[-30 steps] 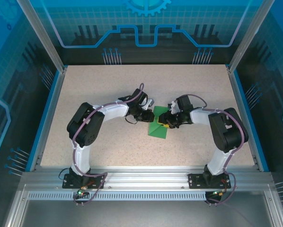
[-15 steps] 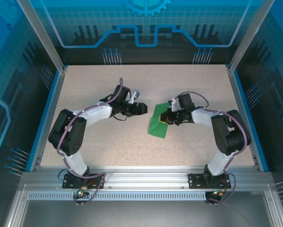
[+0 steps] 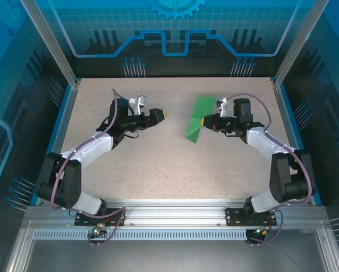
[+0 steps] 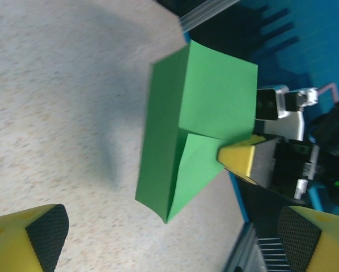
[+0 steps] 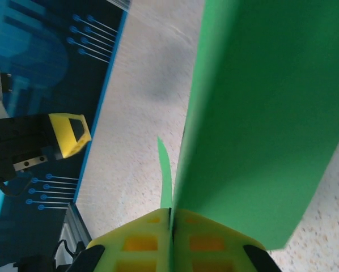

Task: Fold a paper plane with a square sheet of paper (fold left side to right side)
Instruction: Turn over the paper at the center of the table.

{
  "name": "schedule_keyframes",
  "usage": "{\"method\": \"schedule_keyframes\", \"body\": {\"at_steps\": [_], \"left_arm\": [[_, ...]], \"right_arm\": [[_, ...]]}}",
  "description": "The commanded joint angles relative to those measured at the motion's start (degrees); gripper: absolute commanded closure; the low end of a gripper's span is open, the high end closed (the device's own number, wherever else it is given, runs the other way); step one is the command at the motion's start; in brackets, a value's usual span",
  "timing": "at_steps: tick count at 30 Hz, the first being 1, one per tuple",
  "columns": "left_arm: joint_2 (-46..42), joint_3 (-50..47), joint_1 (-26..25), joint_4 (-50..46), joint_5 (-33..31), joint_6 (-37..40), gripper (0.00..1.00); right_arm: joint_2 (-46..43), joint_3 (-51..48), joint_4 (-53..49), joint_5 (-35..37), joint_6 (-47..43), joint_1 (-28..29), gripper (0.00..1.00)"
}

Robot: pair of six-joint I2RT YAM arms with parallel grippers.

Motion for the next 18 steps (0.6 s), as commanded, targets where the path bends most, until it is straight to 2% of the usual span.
{"method": "schedule_keyframes", "body": {"at_steps": [1, 4, 8, 18], "left_arm": [[-1.4, 0.1, 0.3, 8.1, 7.1, -3.8, 0.01], [-0.8, 1.2, 0.1, 11.5, 12.0, -5.9, 0.01], [-1.2, 2.4, -1.2, 13.3, 15.1, -5.4, 0.02], [0.1, 6.4, -5.5, 11.9, 16.8, -2.8, 0.03]], "right_arm": [[-2.7, 2.9, 4.2, -6.9, -1.8, -1.8, 0.96], [-3.6, 5.2, 4.6, -11.4, -3.6, -1.8, 0.95], [-4.7, 6.4, 7.9, -14.7, -4.1, -1.3, 0.95], [-2.7, 10.1, 11.1, -19.1, -3.5, 4.1, 0.95]]}}
